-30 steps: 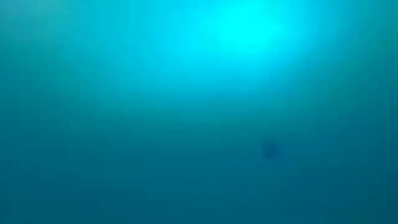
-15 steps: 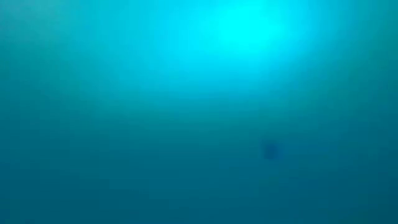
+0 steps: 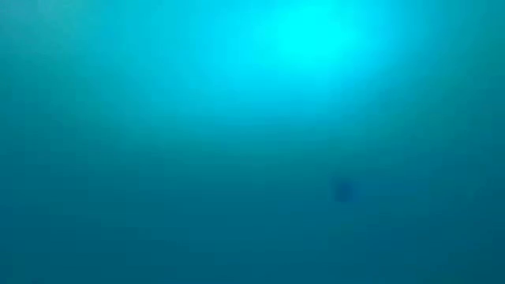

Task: Pick & Place USB Port
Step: Put the light blue charger cable into the blue bin

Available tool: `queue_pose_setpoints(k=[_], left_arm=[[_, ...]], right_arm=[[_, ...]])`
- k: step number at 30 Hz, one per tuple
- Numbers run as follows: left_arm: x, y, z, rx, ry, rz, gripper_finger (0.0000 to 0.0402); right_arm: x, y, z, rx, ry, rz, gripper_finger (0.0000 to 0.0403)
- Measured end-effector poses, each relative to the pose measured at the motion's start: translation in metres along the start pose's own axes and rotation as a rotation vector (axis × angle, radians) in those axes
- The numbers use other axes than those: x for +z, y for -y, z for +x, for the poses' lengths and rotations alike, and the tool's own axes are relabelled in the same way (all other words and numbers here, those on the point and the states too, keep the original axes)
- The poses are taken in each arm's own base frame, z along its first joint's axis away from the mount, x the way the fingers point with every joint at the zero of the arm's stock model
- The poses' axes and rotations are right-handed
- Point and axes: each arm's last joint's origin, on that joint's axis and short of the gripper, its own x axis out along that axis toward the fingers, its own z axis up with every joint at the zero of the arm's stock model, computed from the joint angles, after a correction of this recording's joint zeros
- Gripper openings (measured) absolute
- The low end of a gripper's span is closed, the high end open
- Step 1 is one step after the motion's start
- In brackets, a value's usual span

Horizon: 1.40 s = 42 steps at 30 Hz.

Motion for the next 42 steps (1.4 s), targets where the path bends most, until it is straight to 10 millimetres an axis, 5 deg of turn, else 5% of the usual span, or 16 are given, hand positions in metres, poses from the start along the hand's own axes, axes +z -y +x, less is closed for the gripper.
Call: queue_pose_setpoints(k=[5, 13, 22, 31, 35, 42], left_arm=[[0.0, 0.0, 0.0, 0.0, 0.0, 0.0, 0.0273], [0.0, 0.0, 0.0, 0.0, 0.0, 0.0, 0.0273], [0.001, 0.0, 0.0, 0.019, 0.028, 0.018, 0.0273], [0.033, 0.015, -0.006, -0.005, 0.449, -0.28, 0.0273], [0.052, 0.023, -0.014, -0.161, 0.636, -0.649, 0.0273], [0.078, 0.038, -0.028, -0.485, 0.782, -0.785, 0.0273]], right_arm=[[0.022, -0.009, -0.001, 0.145, 0.147, 0.624, 0.0226], [0.03, -0.011, -0.003, 0.2, 0.202, 0.953, 0.0226], [0.03, -0.009, -0.003, 0.151, 0.232, 0.953, 0.0226], [0.028, -0.008, -0.002, 0.106, 0.247, 0.847, 0.0226], [0.028, -0.008, -0.002, 0.108, 0.247, 0.854, 0.0226], [0.026, -0.008, -0.001, 0.082, 0.239, 0.736, 0.0226]])
